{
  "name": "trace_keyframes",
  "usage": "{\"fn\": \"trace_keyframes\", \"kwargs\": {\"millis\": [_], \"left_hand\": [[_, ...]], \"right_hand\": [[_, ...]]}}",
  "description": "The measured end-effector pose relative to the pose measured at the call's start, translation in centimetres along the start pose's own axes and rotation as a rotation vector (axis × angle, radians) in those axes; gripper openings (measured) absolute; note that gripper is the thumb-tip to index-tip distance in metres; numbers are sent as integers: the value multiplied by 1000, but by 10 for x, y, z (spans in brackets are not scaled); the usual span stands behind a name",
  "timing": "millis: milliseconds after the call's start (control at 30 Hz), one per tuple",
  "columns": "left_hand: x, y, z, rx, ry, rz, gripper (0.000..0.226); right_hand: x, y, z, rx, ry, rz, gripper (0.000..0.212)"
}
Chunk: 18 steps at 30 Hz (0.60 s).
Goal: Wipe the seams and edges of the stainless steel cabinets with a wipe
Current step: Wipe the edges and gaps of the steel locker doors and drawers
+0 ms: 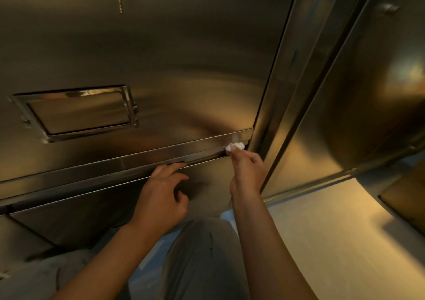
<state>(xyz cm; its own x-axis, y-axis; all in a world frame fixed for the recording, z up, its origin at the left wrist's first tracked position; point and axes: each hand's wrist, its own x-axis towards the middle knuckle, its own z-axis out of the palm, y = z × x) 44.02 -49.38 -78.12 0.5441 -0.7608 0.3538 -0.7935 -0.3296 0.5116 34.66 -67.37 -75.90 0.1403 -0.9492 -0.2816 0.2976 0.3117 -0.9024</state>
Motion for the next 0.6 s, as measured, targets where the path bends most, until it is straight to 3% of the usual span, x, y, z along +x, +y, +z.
{"fn": "trace_keyframes", "kwargs": {"millis": [333,600], "left_hand": [[-4,-10,-27,-24,-138,81,45],[-43,-52,-61,72,-70,73,45]], "right_hand": [[-46,32,26,-113,-124,-47,15],[-92,56,52,-165,-193,-51,19]]}}
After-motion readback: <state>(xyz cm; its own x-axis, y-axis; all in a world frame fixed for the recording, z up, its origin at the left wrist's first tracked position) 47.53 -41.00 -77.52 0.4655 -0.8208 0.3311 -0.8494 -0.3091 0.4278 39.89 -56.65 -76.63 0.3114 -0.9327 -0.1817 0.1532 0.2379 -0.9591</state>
